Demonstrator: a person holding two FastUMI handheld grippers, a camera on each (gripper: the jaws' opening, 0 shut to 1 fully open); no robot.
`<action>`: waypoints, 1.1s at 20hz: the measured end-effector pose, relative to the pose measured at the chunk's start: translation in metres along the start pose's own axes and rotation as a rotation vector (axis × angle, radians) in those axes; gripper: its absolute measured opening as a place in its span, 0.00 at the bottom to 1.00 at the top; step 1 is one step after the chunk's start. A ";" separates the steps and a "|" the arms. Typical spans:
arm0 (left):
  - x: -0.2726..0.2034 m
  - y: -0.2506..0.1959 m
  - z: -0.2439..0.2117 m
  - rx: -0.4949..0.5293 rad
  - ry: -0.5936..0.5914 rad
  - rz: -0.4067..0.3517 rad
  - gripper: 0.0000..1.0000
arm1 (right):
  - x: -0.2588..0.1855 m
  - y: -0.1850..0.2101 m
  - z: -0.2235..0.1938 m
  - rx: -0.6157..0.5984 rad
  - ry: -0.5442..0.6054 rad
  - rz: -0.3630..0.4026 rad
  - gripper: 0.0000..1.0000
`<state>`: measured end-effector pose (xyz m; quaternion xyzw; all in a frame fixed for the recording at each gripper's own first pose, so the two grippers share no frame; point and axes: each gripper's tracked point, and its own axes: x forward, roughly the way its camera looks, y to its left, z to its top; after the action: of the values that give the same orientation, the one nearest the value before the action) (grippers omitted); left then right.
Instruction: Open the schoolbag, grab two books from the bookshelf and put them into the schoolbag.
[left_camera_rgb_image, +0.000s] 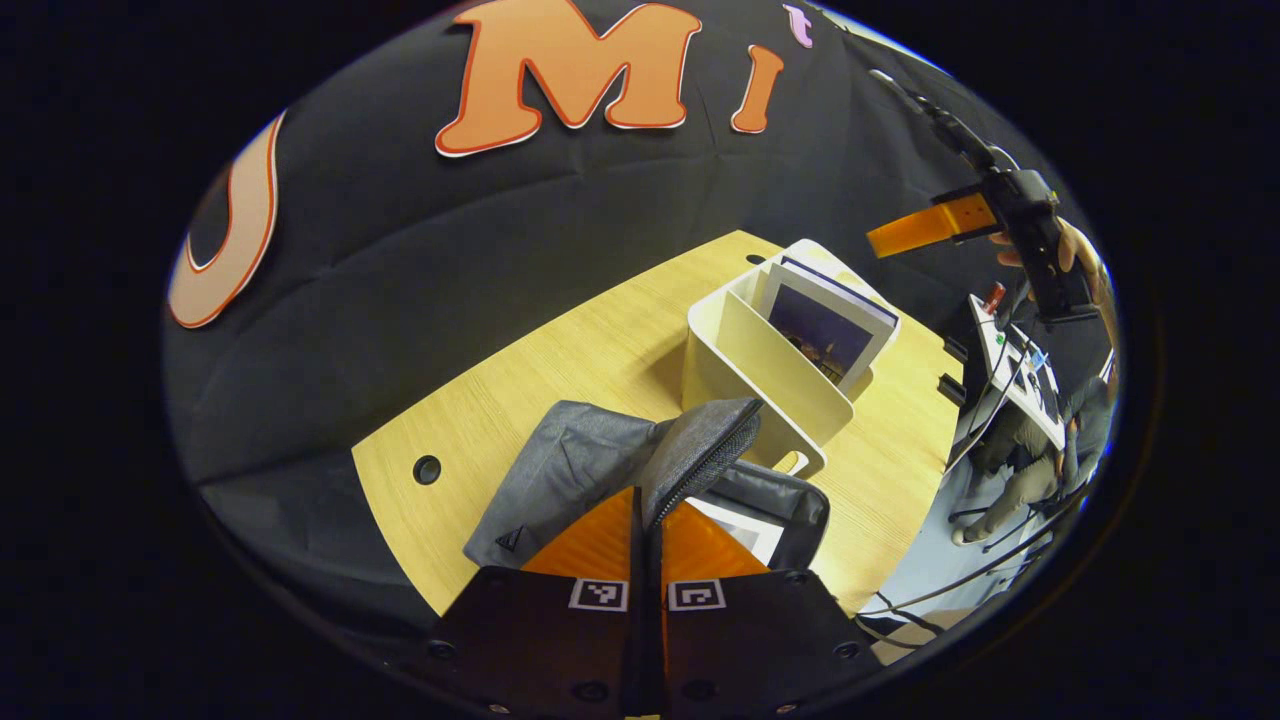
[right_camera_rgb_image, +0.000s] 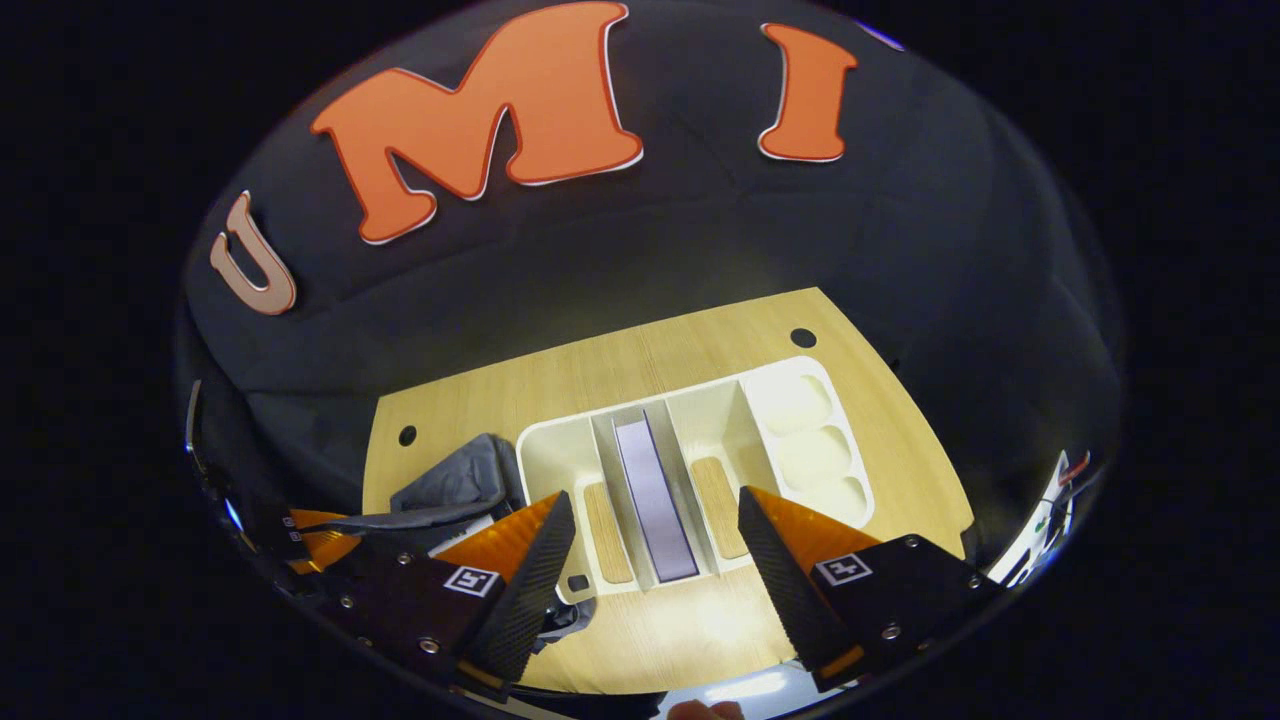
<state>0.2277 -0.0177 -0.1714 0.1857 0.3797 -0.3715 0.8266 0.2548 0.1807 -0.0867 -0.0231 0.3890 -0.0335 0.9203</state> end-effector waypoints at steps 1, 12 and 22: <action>0.000 0.001 0.000 -0.003 0.001 0.002 0.01 | 0.011 0.001 -0.003 -0.025 0.034 -0.007 0.99; -0.002 0.000 -0.007 -0.025 0.011 0.004 0.01 | 0.087 0.008 -0.027 -0.142 0.217 -0.065 0.99; -0.005 -0.002 -0.012 -0.034 0.009 0.004 0.01 | 0.107 0.005 -0.053 -0.128 0.283 -0.065 0.40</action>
<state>0.2181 -0.0100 -0.1752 0.1740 0.3895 -0.3624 0.8286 0.2910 0.1764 -0.2003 -0.0892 0.5152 -0.0416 0.8514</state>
